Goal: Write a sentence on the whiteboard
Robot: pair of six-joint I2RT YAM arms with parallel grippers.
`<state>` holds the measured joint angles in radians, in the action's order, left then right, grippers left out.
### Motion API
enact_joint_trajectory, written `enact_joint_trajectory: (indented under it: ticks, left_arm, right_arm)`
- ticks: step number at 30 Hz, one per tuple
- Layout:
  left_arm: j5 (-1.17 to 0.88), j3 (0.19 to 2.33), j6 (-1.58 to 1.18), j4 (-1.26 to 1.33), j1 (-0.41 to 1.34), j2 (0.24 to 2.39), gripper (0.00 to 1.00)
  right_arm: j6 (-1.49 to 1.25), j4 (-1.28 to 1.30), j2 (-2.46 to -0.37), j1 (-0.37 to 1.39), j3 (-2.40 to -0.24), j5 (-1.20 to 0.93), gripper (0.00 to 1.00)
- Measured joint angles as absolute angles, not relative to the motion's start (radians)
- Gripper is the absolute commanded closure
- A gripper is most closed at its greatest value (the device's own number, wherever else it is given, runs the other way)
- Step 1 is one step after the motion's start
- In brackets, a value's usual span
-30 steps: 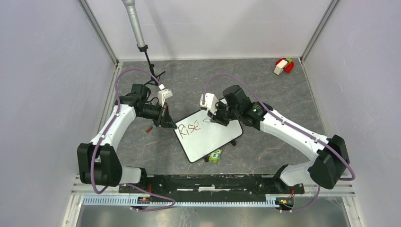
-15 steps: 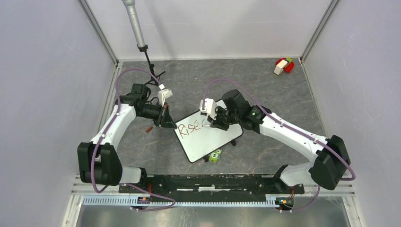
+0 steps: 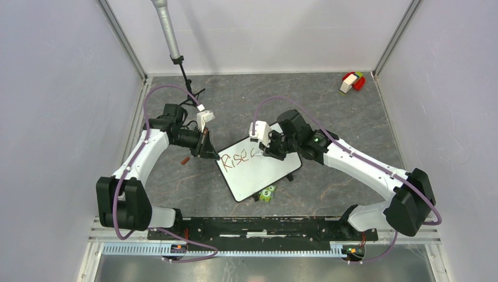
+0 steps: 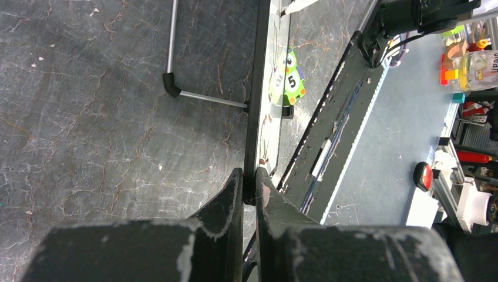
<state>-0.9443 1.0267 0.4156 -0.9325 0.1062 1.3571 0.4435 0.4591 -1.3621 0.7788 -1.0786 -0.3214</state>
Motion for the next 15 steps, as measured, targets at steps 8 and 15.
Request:
enact_joint_trajectory:
  ticks: [8,15]
  left_arm:
    - [-0.944,1.028,0.416,-0.933,0.106,1.357,0.97]
    - [-0.944,1.028,0.416,-0.933,0.106,1.357,0.98]
  right_arm:
    - [0.448,0.469,-1.365,0.760,-1.122,-0.288,1.00]
    - [0.448,0.470,-1.370,0.757,-1.131,-0.287,1.00]
